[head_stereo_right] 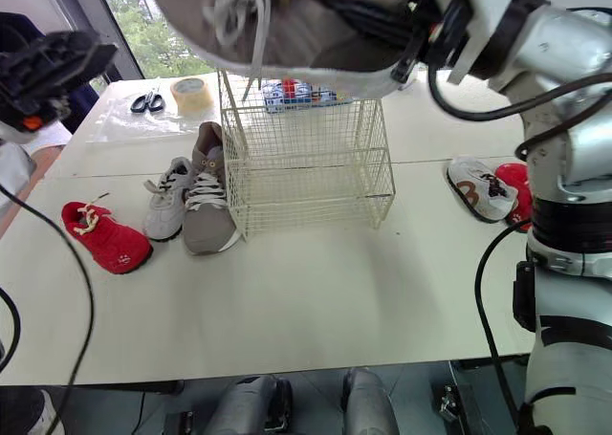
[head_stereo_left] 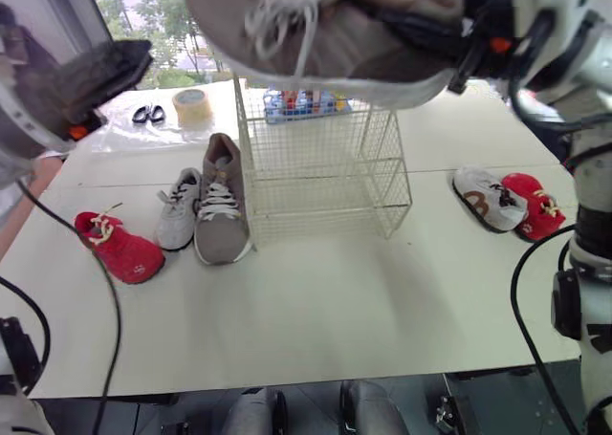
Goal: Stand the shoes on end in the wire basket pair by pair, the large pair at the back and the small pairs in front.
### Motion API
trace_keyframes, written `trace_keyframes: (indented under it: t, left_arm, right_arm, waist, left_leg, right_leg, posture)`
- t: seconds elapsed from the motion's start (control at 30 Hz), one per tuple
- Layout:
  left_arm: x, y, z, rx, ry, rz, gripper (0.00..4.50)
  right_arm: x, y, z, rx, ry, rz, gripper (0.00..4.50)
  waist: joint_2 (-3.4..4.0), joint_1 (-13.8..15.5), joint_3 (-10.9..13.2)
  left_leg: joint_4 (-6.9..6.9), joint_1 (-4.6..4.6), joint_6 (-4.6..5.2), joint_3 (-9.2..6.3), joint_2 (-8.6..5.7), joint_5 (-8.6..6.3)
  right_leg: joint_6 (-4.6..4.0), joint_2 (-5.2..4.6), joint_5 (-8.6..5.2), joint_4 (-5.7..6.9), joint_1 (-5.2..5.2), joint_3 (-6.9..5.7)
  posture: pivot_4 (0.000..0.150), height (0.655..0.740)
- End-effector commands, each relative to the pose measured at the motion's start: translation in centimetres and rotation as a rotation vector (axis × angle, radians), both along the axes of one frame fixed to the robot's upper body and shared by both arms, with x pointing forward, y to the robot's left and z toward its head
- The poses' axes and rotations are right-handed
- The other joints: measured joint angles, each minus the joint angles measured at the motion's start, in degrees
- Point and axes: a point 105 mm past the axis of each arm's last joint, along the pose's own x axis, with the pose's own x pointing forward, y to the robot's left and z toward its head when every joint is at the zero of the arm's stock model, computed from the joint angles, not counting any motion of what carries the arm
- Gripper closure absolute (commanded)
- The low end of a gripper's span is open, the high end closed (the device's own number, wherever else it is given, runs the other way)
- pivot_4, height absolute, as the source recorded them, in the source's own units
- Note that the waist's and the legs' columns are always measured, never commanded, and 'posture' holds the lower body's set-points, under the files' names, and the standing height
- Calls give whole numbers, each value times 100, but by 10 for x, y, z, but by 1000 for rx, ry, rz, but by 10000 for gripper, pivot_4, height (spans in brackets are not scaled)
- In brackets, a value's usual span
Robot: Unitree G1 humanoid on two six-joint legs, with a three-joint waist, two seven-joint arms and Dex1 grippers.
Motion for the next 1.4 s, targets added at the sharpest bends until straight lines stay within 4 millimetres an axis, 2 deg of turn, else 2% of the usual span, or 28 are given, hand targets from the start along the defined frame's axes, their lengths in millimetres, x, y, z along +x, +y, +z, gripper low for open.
trace_keyframes:
  t: [0.03, 0.2, 0.33, 0.57, 0.73, 0.9, 1.13, 1.4]
  left_arm:
    - [-8, 3, 8, 49, -31, -6, 0]
    - [-1, 6, -5, 105, 3, 14, 0]
    - [3, 3, 2, 95, -7, -12, 0]
    - [8, -14, 14, 157, -42, -84, 0]
    - [19, -23, 10, 199, -20, -134, 0]
    - [26, -13, 7, 212, -11, -104, 0]
    - [28, -4, 5, 206, -8, -82, 0]
    - [31, 16, 5, 179, -18, -47, 0]
  right_arm:
    - [-22, 5, 26, -15, -176, 63, 35254]
    - [-21, 8, 25, -3, -183, 86, 35254]
    - [-26, 11, 19, -3, -166, 108, 35254]
    - [-43, 23, 13, -22, -161, 178, 35254]
    - [-52, 31, 13, -41, -178, 224, 35254]
    - [-49, 25, 17, -16, -199, 182, 35254]
    - [-47, 22, 17, 0, -194, 161, 35254]
    - [-44, 19, 19, 17, -198, 133, 35254]
  waist:
    - [-18, -17, 9]
    - [-31, -39, 16]
    - [-38, -29, 21]
    - [-40, -33, 22]
    - [-40, -34, 22]
    - [-40, -37, 22]
    - [-40, -37, 22]
    - [-40, -35, 22]
  left_leg:
    - [0, 0, -1, 0, 0, 0]
    - [-3, -2, -5, 4, 1, 0]
    - [-4, -2, -10, 3, 3, 2]
    - [-4, -2, -12, 5, 3, 4]
    - [-3, -2, -12, 5, 3, 4]
    - [-3, -2, -12, 6, 4, 4]
    - [-3, -3, -11, 7, 4, 4]
    - [-1, -3, -11, 7, 4, 5]
  right_leg:
    - [0, -1, 0, 0, 1, 0]
    - [1, -1, 0, 0, 0, 0]
    - [1, -1, 0, 1, -2, -1]
    - [1, -1, 0, 8, -3, -2]
    - [1, 1, 0, 11, -4, -2]
    - [2, 2, 0, 13, -5, -2]
    - [3, 1, -1, 13, -6, -2]
    - [3, 1, -1, 17, -6, -2]
  posture:
    - [1500, 7400]
    - [1500, 7400]
    - [1500, 7400]
    - [1500, 7400]
    - [1500, 7400]
    - [1500, 7400]
    - [1500, 7400]
    - [1500, 7400]
